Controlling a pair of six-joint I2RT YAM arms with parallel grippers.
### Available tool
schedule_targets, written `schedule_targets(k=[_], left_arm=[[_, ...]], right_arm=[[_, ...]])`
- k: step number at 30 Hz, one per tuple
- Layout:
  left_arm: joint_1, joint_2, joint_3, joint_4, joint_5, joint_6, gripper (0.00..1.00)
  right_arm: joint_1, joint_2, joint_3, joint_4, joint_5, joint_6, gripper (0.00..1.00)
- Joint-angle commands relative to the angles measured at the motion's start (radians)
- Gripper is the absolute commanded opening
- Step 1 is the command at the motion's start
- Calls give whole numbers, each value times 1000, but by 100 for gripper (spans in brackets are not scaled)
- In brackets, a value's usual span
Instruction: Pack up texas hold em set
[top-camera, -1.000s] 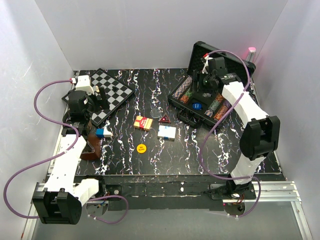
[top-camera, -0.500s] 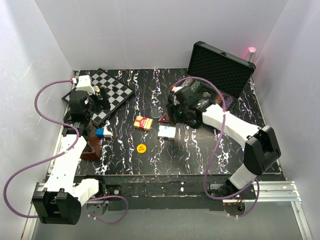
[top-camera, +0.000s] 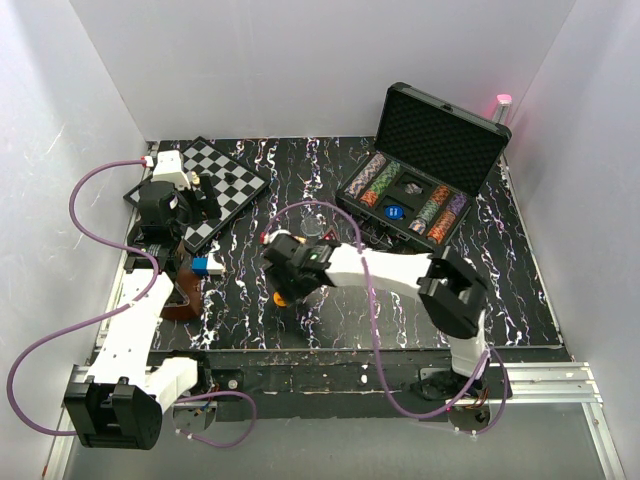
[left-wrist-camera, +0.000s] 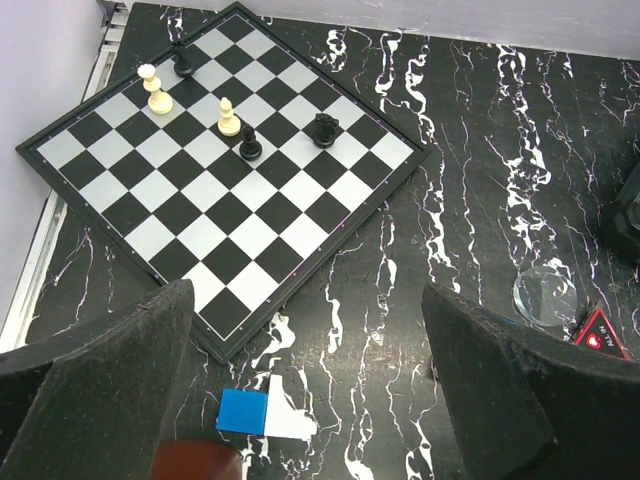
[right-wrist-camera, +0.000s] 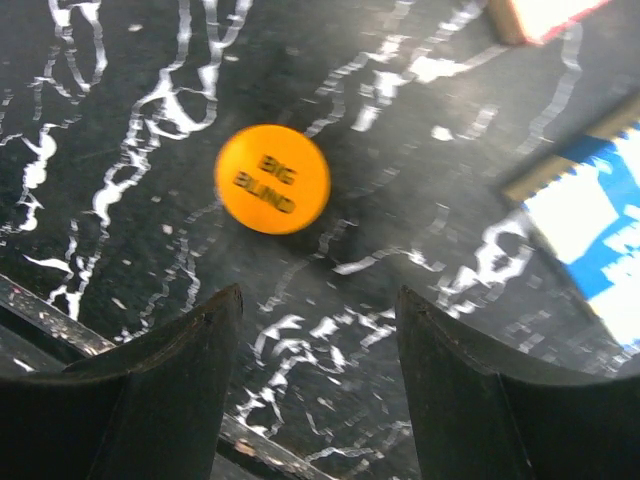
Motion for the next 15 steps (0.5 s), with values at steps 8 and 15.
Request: schedule_targets(k=[8, 15], left_arm=[[-6, -40, -7, 3, 5, -18, 98], [-7, -46, -7, 3, -1, -18, 98]], right_arm=[[71, 176, 221, -76, -3, 2, 71], [70, 231, 270, -74, 6, -4, 71]])
